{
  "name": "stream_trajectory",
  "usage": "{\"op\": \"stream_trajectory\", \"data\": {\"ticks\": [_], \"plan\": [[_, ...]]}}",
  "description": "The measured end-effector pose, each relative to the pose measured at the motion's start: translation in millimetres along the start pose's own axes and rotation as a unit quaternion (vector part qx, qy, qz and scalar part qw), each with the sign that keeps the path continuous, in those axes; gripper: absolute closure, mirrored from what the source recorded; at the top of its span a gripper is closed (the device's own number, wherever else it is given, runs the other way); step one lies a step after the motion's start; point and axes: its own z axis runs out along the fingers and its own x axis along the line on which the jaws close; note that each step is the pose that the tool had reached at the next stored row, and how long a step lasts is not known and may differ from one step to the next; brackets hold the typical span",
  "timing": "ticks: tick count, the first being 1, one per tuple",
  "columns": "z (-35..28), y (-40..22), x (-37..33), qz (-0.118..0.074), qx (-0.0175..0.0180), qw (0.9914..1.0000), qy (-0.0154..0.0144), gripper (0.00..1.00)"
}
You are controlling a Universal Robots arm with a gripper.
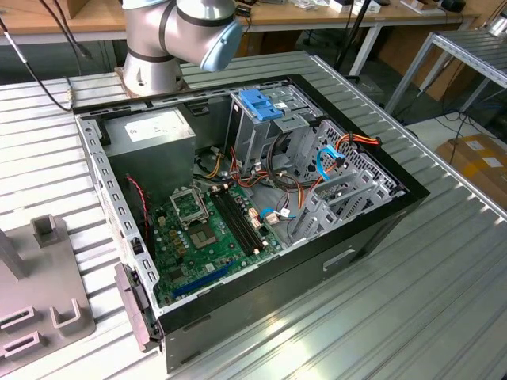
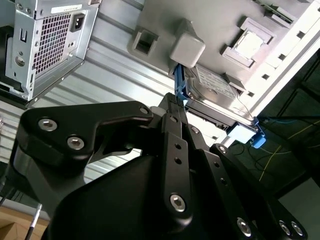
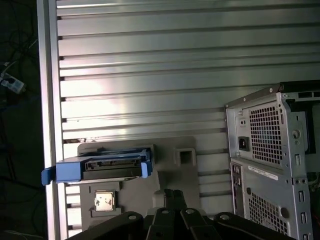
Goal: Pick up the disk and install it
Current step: 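Reach for the disk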
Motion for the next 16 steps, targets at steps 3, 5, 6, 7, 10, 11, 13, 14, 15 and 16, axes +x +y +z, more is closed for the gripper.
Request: {"op": "stream_trajectory", "data": {"ticks": [3, 5, 6, 7, 10, 11, 13, 14, 15, 16], "plan": [[-0.1, -0.6, 8.1, 0.000, -0.0001, 1.00000, -0.0001, 0.89], [-0.2, -0.9, 12.7, 0.000, 0.0000, 1.00000, 0.0000, 0.89], [-0.3, -1.1, 15.3, 0.000, 0.0000, 1.00000, -0.0001, 0.89], [-0.3, -1.2, 17.1, 0.000, 0.0000, 1.00000, 0.0000, 0.89], [-0.5, -1.6, 23.8, 0.000, 0.0000, 1.00000, -0.0001, 0.89], [-0.6, -1.9, 27.3, 0.000, 0.0000, 1.00000, 0.0000, 0.89], [-0.8, -2.3, 33.4, 0.000, 0.0000, 1.00000, 0.0000, 0.89], [-0.7, -2.4, 35.0, 0.000, -0.0001, 1.00000, -0.0001, 0.89], [-0.9, -2.6, 39.0, 0.000, 0.0000, 1.00000, 0.0000, 0.89], [-0.9, -2.8, 41.6, 0.000, 0.0000, 1.00000, -0.0001, 0.89]]}}
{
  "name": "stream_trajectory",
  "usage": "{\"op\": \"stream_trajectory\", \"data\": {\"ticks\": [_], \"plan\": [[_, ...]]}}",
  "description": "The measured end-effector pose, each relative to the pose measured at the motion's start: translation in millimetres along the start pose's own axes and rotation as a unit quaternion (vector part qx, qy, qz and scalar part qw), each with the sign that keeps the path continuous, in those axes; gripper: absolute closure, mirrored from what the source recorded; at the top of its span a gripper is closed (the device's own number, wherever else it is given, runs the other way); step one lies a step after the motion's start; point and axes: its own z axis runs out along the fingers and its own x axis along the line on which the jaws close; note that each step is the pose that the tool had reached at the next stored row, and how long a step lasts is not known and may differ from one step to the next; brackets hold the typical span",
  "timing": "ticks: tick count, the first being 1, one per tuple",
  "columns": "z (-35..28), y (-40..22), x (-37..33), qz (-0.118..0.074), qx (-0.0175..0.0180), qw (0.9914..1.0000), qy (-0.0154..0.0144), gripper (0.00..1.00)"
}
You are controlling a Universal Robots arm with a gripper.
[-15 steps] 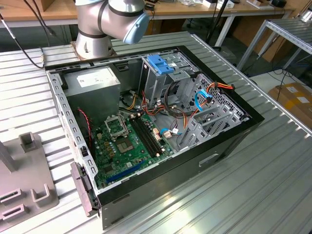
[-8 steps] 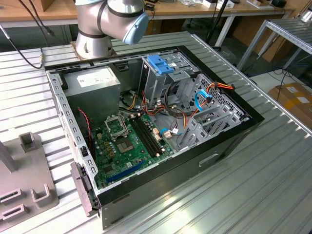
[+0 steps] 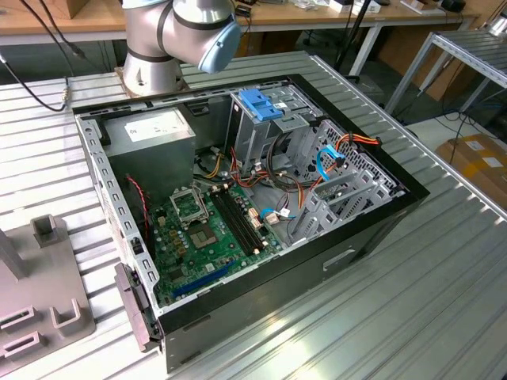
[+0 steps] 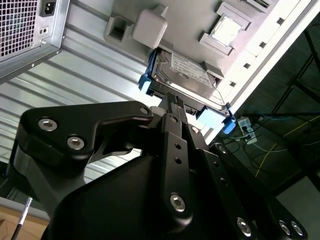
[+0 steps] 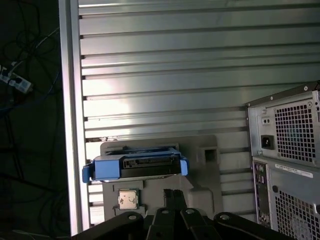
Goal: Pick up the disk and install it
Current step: 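Reach for the disk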
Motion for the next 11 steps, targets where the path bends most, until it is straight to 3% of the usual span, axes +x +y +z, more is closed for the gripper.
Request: {"op": "stream_trajectory", "data": {"ticks": [11], "plan": [[-0.5, -1.4, 18.6, 0.000, 0.0000, 1.00000, 0.0000, 0.89]]}}
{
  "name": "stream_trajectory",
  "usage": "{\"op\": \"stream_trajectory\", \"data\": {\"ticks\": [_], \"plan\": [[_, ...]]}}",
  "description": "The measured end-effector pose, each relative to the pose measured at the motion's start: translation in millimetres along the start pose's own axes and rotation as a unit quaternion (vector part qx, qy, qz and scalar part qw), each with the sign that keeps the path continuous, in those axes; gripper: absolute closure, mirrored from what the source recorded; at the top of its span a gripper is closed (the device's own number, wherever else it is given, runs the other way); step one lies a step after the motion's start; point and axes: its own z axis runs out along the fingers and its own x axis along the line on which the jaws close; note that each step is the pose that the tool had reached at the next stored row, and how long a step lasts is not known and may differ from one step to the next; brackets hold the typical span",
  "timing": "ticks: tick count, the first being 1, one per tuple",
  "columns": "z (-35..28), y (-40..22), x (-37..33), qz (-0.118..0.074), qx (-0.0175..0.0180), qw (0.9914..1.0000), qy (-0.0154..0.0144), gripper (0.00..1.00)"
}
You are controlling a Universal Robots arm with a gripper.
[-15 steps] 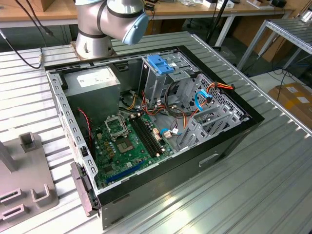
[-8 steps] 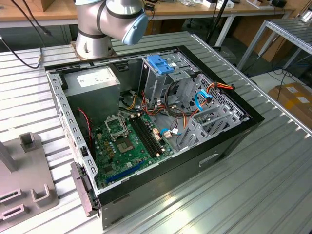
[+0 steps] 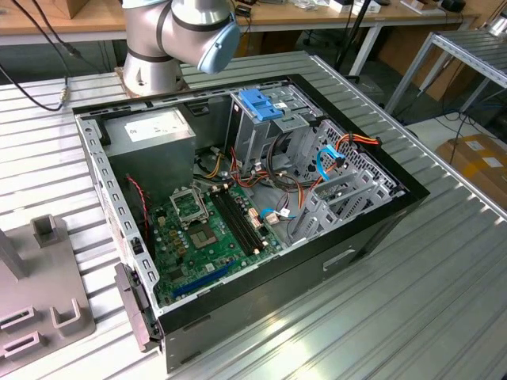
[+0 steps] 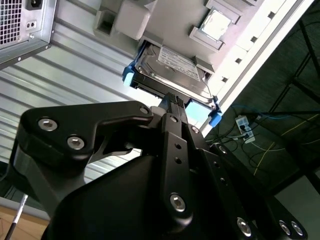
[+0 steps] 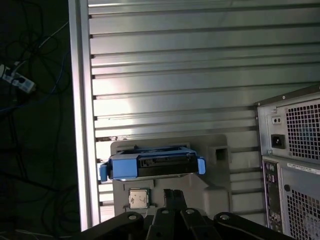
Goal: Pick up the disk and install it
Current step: 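Reach for the disk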
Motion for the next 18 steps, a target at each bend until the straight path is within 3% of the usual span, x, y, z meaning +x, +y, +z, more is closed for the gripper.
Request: {"op": "stream_trajectory", "data": {"ticks": [10, 12, 15, 18], "plan": [[-0.5, -1.5, 20.5, 0.000, 0.0000, 1.00000, 0.0000, 0.89], [-0.5, -2.0, 28.5, 0.000, 0.0000, 1.00000, 0.0000, 0.89], [-0.5, -2.3, 32.9, 0.000, 0.0000, 1.00000, 0.0001, 0.89], [-0.5, -2.2, 33.2, 0.000, 0.0000, 1.00000, 0.0000, 0.89]]}}
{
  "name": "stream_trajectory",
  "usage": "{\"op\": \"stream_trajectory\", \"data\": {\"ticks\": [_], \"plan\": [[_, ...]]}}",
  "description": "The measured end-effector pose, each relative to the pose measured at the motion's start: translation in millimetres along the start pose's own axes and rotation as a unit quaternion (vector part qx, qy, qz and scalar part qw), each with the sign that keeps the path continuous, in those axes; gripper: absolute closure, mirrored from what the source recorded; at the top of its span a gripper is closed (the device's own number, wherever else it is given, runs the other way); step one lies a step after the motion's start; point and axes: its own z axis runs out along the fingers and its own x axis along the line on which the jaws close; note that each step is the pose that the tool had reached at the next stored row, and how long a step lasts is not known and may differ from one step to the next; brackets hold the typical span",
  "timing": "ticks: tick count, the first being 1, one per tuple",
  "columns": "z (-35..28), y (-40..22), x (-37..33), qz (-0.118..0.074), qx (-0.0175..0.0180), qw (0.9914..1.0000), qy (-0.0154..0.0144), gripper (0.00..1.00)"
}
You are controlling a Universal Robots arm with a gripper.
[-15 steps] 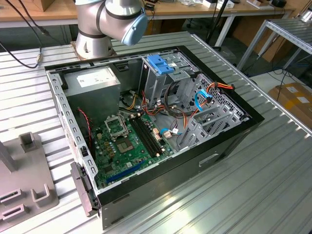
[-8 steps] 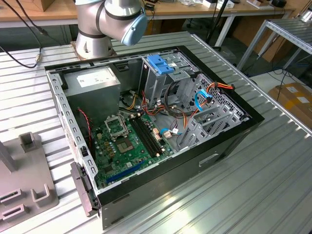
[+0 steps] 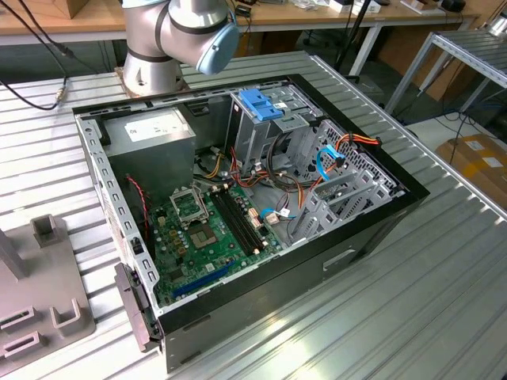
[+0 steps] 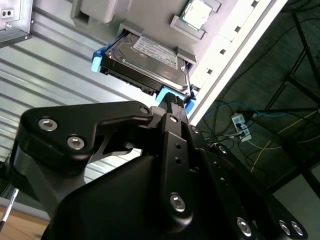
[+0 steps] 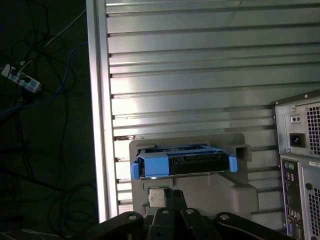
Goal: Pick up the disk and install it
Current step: 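Reach for the disk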
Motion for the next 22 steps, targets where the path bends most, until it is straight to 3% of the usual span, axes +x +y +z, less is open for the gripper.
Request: {"op": "stream_trajectory", "data": {"ticks": [1, 2, 3, 4, 6, 7, 10, 16, 22], "plan": [[0.1, 0.0, 0.1, 0.000, 0.0000, 1.00000, 0.0012, 0.89], [0.0, 0.0, 0.1, 0.000, 0.0003, 0.99999, 0.0047, 0.89], [0.2, 0.0, 0.0, 0.001, 0.0013, 0.99986, 0.0167, 0.89], [0.6, 0.0, -0.2, 0.001, 0.0024, 0.99950, 0.0314, 0.89], [0.7, 0.0, -0.3, 0.002, 0.0035, 0.99895, 0.0457, 0.89], [0.8, 0.0, -0.2, 0.002, 0.0036, 0.99888, 0.0472, 0.89], [0.8, 0.0, -0.3, 0.002, 0.0036, 0.99885, 0.0477, 0.89], [1.4, 4.3, -3.4, 0.001, 0.0037, 0.99885, 0.0479, 0.89], [4.0, 4.6, -3.4, 0.001, 0.0037, 0.99884, 0.0479, 0.89]]}}
